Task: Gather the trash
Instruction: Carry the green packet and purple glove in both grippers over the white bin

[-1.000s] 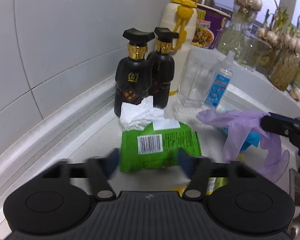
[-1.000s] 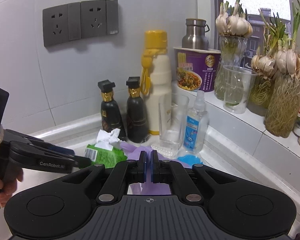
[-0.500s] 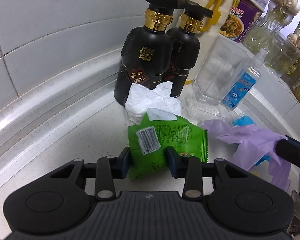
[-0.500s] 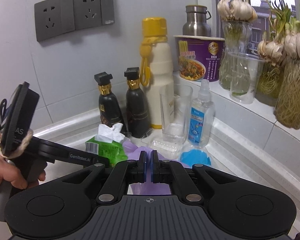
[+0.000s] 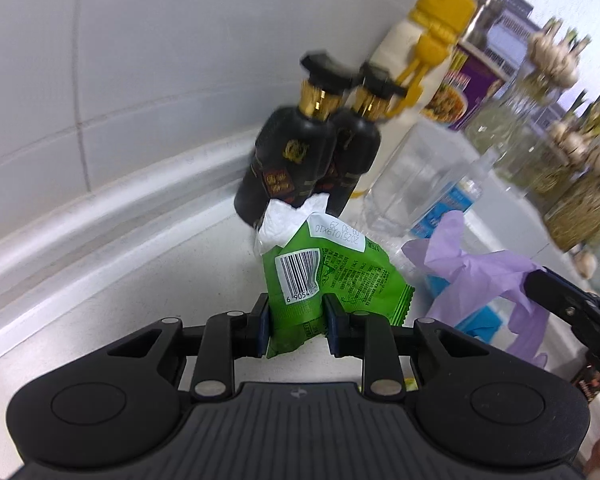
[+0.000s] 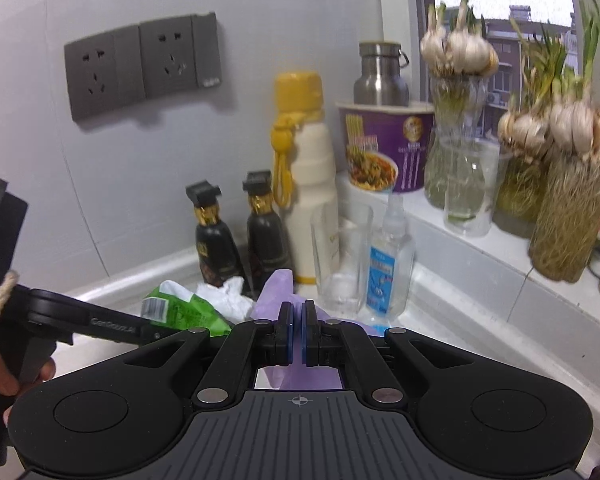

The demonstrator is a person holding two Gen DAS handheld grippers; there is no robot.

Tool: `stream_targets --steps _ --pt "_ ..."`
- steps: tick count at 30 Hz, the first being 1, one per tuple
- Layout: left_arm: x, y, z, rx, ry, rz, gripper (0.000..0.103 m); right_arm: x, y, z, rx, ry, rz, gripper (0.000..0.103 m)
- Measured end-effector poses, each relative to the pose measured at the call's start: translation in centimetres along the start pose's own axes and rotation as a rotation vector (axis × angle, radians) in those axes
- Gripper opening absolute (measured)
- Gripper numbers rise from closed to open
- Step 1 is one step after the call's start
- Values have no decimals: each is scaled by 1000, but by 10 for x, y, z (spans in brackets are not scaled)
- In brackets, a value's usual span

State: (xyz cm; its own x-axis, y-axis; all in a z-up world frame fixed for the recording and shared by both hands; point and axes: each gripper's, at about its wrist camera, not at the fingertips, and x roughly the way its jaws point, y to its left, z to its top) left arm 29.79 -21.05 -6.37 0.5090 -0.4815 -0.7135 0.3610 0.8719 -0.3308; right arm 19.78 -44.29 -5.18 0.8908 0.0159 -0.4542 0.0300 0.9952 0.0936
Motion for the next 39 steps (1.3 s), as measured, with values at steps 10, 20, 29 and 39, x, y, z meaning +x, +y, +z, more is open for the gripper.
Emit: stream_targets --steps 10,20,29,39 --pt "-60 22 -13 -39 -49 -15 24 -33 41 14 -53 -35 29 1" --pt "-113 57 -34 -108 -98 -14 24 -66 111 14 -115 -24 108 1" --pt "-159 87 -67 -138 -149 1 24 -93 173 0 -145 14 208 1" --pt "-196 137 -116 -258 -166 88 25 -100 244 -31 -216 94 319 1"
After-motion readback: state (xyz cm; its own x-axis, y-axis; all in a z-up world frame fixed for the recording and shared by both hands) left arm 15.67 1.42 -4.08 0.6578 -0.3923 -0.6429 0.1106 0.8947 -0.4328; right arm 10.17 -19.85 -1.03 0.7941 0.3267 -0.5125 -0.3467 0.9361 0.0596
